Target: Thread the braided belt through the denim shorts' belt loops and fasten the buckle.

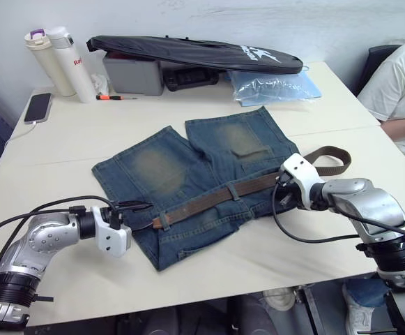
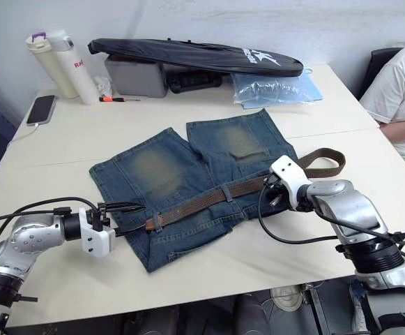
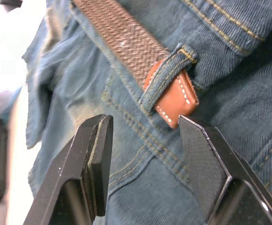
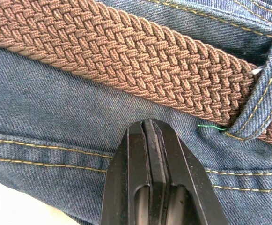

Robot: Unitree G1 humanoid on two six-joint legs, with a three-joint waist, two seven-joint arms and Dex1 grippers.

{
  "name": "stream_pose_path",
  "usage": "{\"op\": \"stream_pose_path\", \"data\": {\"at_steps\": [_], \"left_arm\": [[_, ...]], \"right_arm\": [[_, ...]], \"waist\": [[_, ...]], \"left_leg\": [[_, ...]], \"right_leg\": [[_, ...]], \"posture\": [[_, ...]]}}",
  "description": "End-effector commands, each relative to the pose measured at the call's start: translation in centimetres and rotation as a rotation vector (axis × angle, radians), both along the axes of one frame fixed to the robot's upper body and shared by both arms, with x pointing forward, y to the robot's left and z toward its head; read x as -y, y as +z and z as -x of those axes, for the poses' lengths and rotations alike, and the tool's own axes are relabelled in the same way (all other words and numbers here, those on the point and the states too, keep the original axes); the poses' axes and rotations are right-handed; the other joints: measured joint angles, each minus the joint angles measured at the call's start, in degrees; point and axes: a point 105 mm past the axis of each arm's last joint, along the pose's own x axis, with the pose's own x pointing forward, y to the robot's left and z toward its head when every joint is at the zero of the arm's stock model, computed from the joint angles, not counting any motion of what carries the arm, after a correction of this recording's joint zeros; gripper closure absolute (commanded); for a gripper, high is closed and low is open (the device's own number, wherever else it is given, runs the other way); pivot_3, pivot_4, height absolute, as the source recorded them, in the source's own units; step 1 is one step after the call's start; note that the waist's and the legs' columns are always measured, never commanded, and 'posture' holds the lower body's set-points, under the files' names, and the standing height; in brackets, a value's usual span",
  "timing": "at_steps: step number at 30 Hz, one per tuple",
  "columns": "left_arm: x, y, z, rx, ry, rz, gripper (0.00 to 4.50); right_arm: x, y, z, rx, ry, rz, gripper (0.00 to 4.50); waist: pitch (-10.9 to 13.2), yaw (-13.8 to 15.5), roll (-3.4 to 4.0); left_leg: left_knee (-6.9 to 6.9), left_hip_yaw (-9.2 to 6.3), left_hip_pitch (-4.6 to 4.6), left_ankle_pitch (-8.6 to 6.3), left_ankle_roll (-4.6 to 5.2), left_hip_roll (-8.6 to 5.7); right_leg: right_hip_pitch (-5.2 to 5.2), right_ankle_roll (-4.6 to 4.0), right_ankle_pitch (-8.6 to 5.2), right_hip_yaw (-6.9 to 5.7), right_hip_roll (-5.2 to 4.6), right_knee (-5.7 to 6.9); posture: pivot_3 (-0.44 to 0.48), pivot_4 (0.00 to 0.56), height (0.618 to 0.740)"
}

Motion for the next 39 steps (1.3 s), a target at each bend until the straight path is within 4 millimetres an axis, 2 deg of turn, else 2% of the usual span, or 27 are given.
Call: {"op": "stream_pose_path", "data": {"at_steps": [1,12,21,24,28,39], "left_arm": [[-0.5,0.1,0.3,0.047,0.013,0.017,1.99],[-1.0,-1.4,1.6,0.014,0.022,-0.023,1.99],[-0.8,-1.8,1.5,0.03,0.049,0.012,1.99],[-0.5,-1.8,1.2,0.052,0.056,0.032,2.72],[-0.4,-2.0,0.9,0.056,0.064,0.038,4.33],[-0.1,-2.1,0.6,0.065,0.058,0.047,4.42]], "right_arm": [[-0.5,-0.6,0.2,-0.019,0.007,0.001,4.5],[-0.6,-0.4,0.3,-0.016,0.006,0.001,4.5],[-1.0,-0.4,0.3,-0.016,0.005,-0.005,4.5],[-0.9,-0.4,0.3,-0.015,0.002,-0.005,4.5],[-0.8,-0.4,0.4,-0.017,-0.002,-0.004,4.5],[-0.7,-0.5,0.5,-0.02,-0.011,-0.004,4.5]], "waist": [[-0.01,-0.01,0.0],[-0.02,-0.07,0.05],[-0.03,-0.08,0.05],[-0.04,-0.13,0.07],[-0.04,-0.11,0.06],[-0.04,-0.06,0.07]], "left_leg": [[0.0,0.0,0.0,0.0,0.0,0.0],[-0.08,0.02,0.01,0.0,0.0,0.02],[-0.1,0.02,0.02,0.0,0.01,0.03],[-0.12,0.02,0.03,0.0,0.01,0.04],[-0.12,0.02,0.03,0.0,0.01,0.04],[-0.14,0.02,0.02,0.0,0.01,0.04]], "right_leg": [[0.0,0.0,0.0,0.0,0.0,0.0],[-0.02,-0.02,-0.01,-0.04,0.0,0.01],[-0.03,-0.06,-0.04,-0.04,0.0,0.01],[-0.03,-0.07,-0.04,-0.04,0.0,0.02],[-0.03,-0.07,-0.04,-0.05,0.01,0.02],[-0.03,-0.07,-0.04,-0.06,0.01,0.03]], "posture": [[0.0,0.15,0.74],[0.0,0.15,0.74],[0.0,0.15,0.74],[0.0,0.15,0.74],[0.0,0.15,0.74],[0.0,0.15,0.74]]}}
